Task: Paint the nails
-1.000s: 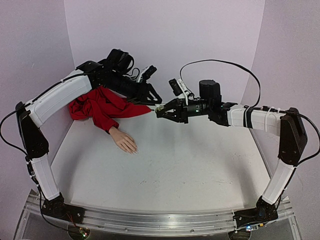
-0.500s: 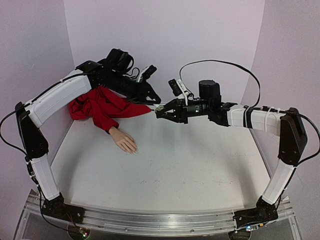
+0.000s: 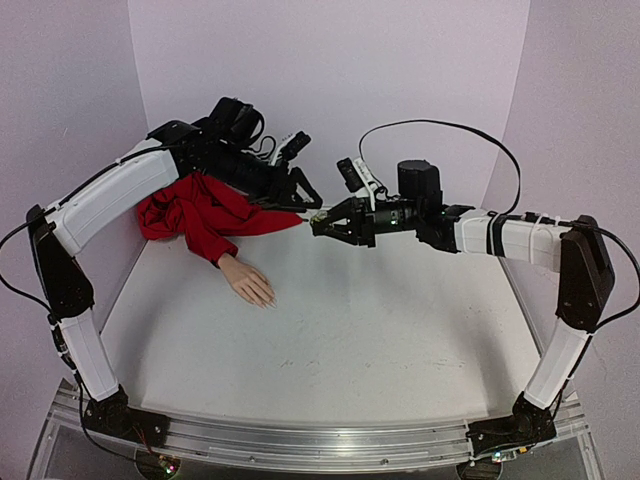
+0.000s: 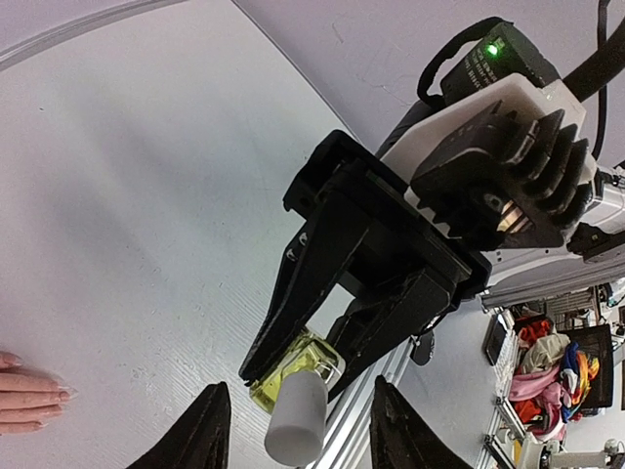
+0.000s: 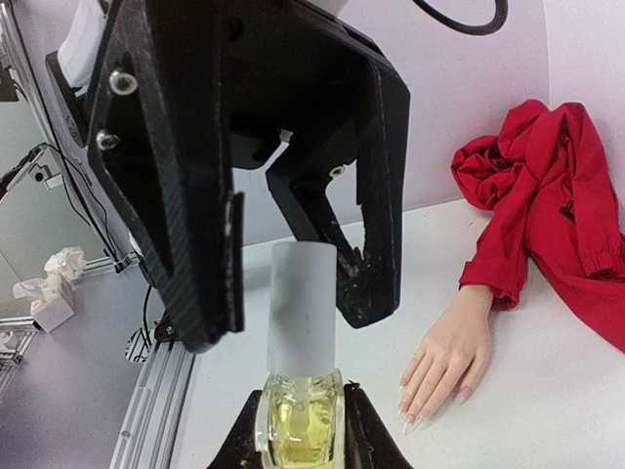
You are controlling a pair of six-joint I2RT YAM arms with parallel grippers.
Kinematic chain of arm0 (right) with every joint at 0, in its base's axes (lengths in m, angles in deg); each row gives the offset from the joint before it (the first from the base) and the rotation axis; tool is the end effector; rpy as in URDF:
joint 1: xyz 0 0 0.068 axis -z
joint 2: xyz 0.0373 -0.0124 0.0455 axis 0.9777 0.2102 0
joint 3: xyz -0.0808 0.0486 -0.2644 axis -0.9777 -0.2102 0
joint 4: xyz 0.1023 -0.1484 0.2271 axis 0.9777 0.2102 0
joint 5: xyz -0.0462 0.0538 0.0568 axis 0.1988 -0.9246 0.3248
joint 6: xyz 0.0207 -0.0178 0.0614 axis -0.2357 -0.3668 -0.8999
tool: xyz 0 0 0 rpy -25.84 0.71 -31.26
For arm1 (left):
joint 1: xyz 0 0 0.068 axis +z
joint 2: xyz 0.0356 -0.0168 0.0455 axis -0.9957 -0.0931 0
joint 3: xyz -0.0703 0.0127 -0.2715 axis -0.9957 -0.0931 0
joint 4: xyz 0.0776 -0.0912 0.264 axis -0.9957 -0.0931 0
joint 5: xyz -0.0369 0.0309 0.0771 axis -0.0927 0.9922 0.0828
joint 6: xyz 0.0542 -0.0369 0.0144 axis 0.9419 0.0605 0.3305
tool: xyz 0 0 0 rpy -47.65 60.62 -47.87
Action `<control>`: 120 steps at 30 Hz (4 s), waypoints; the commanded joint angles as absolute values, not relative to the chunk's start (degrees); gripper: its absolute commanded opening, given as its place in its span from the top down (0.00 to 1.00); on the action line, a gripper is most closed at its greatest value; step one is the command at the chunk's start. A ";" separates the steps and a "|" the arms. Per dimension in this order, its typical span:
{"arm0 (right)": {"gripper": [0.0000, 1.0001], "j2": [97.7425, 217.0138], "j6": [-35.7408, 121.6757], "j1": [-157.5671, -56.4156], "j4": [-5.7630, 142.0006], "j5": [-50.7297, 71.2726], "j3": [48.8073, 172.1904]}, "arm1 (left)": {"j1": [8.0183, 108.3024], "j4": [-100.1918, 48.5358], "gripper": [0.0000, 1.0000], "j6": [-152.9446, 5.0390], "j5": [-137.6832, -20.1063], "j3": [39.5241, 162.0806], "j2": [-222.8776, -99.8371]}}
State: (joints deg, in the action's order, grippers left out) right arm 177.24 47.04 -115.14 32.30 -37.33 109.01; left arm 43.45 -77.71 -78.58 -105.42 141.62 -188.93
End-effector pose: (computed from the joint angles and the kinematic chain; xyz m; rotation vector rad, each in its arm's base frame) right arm 0.3296 0.3062 0.3255 -1.2120 1.0723 1.2290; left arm 0.3051 -0.3079 0.4102 0.8574 2.2508 -1.1915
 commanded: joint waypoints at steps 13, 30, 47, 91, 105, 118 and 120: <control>1.00 176.05 47.58 -115.86 29.73 -38.34 111.76 | 43.75 -78.12 0.69 -77.49 -106.89 142.34 -186.22; 1.00 175.52 49.15 -116.01 29.64 -36.42 110.37 | 43.94 -78.99 0.93 -76.89 -104.69 142.54 -184.68; 1.00 175.70 49.23 -116.08 29.47 -35.97 110.54 | 44.41 -79.05 1.00 -76.59 -103.92 141.89 -183.53; 1.00 150.69 44.08 -116.01 16.18 -6.91 85.11 | 49.01 -72.47 1.00 -67.03 -103.21 113.79 -169.93; 1.00 138.38 51.66 -116.03 15.22 1.74 78.65 | 52.42 -69.31 1.00 -60.47 -93.35 99.04 -172.10; 1.00 132.21 57.80 -116.01 21.59 5.87 78.61 | 52.97 -67.40 1.00 -56.14 -97.18 105.93 -185.25; 1.00 131.63 58.02 -116.02 21.56 6.89 78.40 | 53.02 -67.42 1.00 -55.92 -96.29 106.83 -187.11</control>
